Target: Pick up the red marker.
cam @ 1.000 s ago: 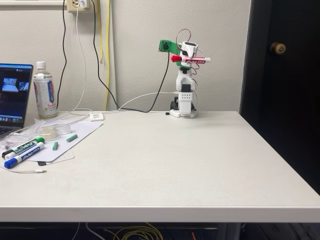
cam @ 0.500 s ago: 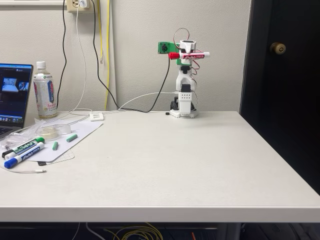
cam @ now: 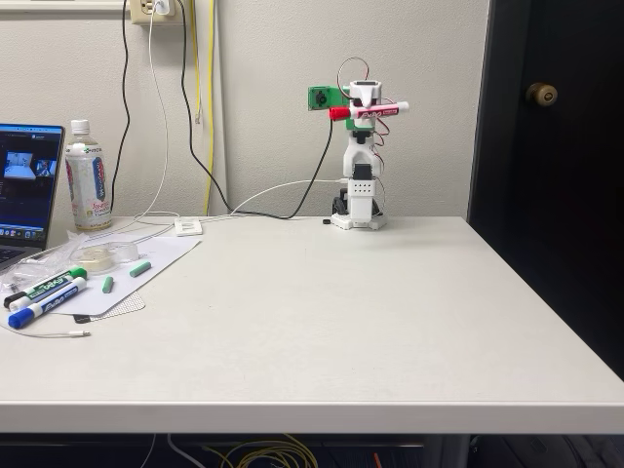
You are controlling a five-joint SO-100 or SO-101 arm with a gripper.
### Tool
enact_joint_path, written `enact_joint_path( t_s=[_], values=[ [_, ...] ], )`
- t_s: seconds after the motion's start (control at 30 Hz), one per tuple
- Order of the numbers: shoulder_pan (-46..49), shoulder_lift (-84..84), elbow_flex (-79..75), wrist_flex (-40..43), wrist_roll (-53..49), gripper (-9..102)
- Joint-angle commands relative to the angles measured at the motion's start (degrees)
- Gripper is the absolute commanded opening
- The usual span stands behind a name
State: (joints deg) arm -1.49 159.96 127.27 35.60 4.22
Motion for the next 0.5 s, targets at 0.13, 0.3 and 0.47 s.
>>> enact_joint_path(
  t_s=[0.13,0.3,0.47],
  values=[
    [0.2,0.6,0.1,-1.2,0.4,0],
    [0.0,1.8,1.6,-1.8,0.1,0],
    [0.2,3.6,3.3,-2.4,-0.2,0]
  ],
)
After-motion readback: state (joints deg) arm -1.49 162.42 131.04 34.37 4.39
